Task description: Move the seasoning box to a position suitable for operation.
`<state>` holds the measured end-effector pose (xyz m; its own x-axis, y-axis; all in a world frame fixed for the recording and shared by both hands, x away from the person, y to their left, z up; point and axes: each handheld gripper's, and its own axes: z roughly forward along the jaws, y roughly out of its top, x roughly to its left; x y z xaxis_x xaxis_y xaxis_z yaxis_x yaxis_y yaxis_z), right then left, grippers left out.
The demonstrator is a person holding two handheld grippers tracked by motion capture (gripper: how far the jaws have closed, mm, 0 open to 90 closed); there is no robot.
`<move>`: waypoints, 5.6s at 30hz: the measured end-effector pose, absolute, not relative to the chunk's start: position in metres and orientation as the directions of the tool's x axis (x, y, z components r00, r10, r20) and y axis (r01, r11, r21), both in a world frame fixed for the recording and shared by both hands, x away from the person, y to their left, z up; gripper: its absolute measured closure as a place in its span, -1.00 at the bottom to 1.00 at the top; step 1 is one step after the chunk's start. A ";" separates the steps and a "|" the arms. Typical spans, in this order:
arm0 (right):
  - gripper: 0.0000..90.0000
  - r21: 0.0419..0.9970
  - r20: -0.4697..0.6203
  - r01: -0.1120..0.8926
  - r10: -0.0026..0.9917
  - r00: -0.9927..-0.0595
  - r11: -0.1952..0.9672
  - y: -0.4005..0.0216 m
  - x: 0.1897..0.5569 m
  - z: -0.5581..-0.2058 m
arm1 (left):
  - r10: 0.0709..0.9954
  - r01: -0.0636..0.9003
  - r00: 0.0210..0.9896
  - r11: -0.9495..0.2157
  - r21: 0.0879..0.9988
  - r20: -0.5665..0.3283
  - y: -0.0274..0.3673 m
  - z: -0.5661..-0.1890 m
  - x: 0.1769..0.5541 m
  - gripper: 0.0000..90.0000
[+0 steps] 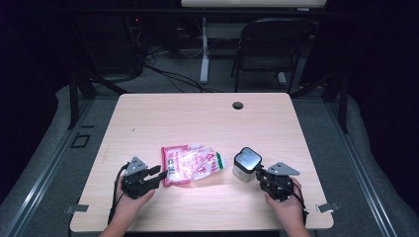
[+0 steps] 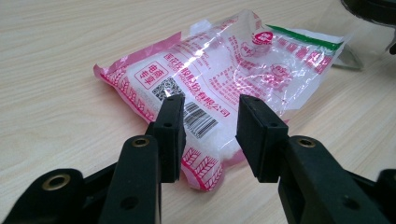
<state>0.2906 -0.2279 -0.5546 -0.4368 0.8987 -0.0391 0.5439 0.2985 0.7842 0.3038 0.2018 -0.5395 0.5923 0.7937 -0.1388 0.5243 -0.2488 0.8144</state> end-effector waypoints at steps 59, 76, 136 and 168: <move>0.66 0.790 0.014 0.520 0.837 -0.547 0.326 -0.213 0.276 -0.557 | 0.712 0.453 0.696 -0.333 0.827 -0.094 0.155 -0.525 0.299 0.45; 0.38 0.770 0.082 0.571 0.844 -0.530 0.284 -0.216 0.276 -0.548 | 0.677 0.481 0.720 -0.325 0.814 -0.155 0.101 -0.509 0.312 0.49; 0.81 0.722 0.217 0.682 0.897 -0.384 0.118 -0.196 0.286 -0.498 | 0.586 0.485 0.794 -0.453 0.748 -0.160 0.062 -0.519 0.321 0.98; 0.85 0.740 0.211 0.665 0.903 -0.374 0.102 -0.194 0.281 -0.500 | 0.472 0.466 0.856 -0.525 0.712 -0.213 0.057 -0.522 0.311 1.00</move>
<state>0.2813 -0.1941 -0.5001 -0.3736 0.9033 0.2108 0.6650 0.1025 0.7398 0.3108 0.0567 -0.5218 0.8557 0.4717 -0.2128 0.4664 -0.5249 0.7120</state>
